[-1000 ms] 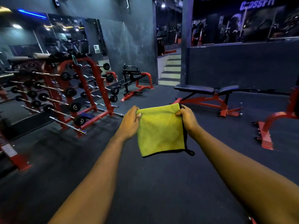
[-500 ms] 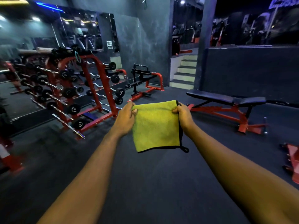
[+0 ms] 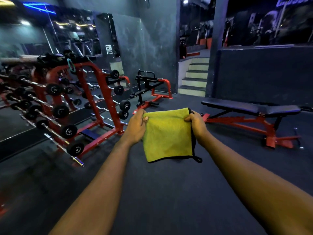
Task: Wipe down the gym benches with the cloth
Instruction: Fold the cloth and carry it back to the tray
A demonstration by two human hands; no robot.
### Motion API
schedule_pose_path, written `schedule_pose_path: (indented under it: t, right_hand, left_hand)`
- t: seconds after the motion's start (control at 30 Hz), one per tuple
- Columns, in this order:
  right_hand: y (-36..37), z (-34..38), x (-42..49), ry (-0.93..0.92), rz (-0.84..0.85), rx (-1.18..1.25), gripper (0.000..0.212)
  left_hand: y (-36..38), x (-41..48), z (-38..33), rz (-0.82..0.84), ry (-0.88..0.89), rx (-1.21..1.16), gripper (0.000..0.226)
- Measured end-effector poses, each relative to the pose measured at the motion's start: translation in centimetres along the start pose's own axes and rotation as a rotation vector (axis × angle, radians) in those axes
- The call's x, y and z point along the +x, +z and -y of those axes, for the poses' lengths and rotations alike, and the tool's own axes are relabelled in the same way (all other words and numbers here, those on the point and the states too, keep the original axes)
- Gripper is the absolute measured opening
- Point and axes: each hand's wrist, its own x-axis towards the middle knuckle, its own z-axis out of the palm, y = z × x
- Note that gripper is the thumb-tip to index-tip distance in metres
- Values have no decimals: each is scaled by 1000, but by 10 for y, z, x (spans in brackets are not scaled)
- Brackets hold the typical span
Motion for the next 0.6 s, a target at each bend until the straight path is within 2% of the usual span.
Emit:
schedule_pose_path:
  t: [0.23,0.6]
  right_hand:
    - [40,-36,122,-5,-35,-28,24]
    - [44,-72,340,-13,-73,-28,17]
  left_hand:
    - [21,106,88,28,-1,-26,11]
    - [88,303,185,41,50,-13,8]
